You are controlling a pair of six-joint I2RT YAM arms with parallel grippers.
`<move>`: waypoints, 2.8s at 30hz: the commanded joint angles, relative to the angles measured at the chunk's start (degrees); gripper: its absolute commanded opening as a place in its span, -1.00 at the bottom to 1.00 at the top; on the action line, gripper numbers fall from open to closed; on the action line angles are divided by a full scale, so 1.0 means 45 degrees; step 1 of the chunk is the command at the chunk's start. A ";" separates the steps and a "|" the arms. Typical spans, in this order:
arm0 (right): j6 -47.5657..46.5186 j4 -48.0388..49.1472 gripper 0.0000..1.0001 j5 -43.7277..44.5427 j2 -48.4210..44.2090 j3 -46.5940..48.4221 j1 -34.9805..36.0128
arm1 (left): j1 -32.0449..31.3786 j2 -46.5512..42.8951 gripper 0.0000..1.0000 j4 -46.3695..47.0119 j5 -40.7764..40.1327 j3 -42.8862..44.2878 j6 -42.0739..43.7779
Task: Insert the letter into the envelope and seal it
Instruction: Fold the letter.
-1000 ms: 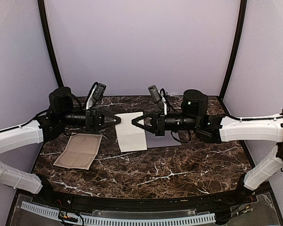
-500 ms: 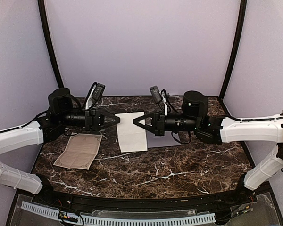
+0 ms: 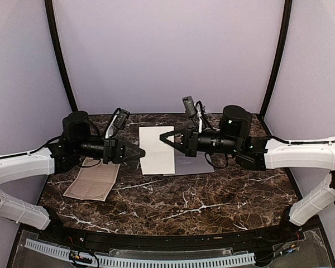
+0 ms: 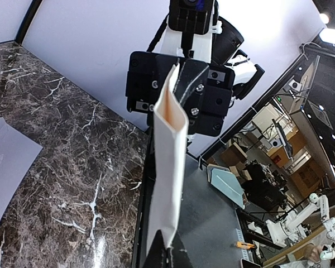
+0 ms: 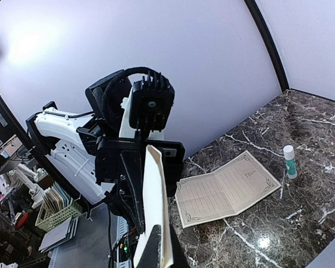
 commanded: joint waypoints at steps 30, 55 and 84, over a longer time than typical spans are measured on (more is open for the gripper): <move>0.0156 0.0840 -1.00 0.1453 -0.0932 -0.0477 -0.0026 | -0.0623 -0.0522 -1.00 -0.1328 0.0136 -0.0593 0.0911; 0.0073 0.0177 -1.00 -0.0257 -0.0302 0.0008 0.0052 | -0.0181 0.0622 -0.50 0.0904 -0.0359 0.0934 0.0855; 0.0018 -0.0183 -1.00 -0.1201 -0.0216 0.0028 0.0077 | 0.0316 0.0687 -0.05 0.1272 0.0042 0.1125 0.0644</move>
